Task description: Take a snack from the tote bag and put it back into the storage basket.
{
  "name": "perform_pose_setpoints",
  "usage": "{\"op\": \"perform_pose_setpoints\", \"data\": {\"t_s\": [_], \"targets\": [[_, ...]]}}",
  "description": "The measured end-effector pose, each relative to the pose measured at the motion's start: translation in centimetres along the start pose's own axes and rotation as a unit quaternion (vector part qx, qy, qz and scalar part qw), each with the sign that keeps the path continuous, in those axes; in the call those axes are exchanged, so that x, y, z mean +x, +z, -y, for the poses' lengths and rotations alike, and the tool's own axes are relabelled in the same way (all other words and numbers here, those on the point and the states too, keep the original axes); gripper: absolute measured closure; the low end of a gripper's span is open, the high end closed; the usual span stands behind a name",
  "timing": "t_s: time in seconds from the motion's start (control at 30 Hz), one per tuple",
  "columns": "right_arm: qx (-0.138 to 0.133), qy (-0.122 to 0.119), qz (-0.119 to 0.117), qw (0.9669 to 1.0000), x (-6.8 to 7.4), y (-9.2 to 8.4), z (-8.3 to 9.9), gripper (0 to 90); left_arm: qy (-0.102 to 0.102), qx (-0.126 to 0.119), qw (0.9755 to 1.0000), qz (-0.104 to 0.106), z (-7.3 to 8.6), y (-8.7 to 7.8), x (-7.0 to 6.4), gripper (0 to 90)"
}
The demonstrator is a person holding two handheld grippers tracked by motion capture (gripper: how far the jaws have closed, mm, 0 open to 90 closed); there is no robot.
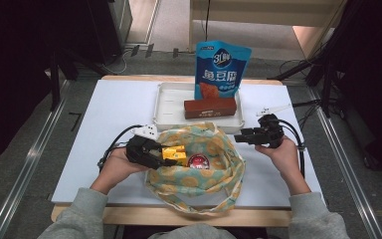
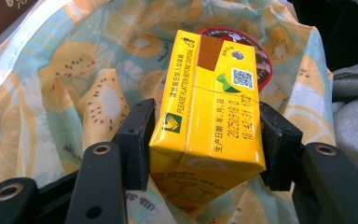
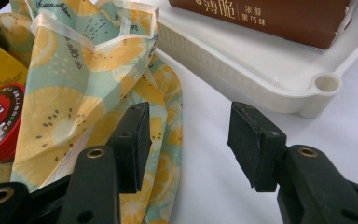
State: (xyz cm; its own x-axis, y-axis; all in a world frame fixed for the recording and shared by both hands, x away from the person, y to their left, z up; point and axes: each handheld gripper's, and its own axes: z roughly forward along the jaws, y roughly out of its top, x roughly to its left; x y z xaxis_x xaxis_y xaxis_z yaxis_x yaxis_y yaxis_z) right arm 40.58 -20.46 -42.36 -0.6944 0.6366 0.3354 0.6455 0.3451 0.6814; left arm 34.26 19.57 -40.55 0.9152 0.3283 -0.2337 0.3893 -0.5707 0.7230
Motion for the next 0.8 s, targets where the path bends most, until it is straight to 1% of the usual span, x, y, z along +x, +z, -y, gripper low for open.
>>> {"op": "perform_pose_setpoints", "data": {"t_s": [0.2, 0.37, 0.47, 0.6, 0.8], "targets": [[0.004, -0.004, 0.003, 1.0, 0.0, 0.0, 0.0, 48.4, -0.008, -0.003, 1.0, -0.001, -0.1, 0.0, 0.1, 47.0], [0.007, -0.005, 0.005, 1.0, 0.0, 0.1, 0.0, 47.9, -0.008, -0.002, 1.0, -0.001, -0.2, -0.2, 0.1, 47.4], [0.005, -0.005, 0.004, 1.0, 0.0, 0.1, 0.0, 47.9, -0.015, 0.0, 0.9999, -0.004, -0.2, -0.3, 0.1, 47.4], [0.006, -0.006, 0.005, 1.0, 0.0, 0.2, 0.0, 47.9, -0.012, 0.003, 0.9999, -0.009, -0.6, -0.4, -0.1, 47.6], [0.006, -0.006, 0.004, 1.0, 0.0, 0.2, 0.0, 47.9, -0.014, 0.003, 0.9999, -0.008, -1.0, -0.6, -0.3, 48.1]]}}
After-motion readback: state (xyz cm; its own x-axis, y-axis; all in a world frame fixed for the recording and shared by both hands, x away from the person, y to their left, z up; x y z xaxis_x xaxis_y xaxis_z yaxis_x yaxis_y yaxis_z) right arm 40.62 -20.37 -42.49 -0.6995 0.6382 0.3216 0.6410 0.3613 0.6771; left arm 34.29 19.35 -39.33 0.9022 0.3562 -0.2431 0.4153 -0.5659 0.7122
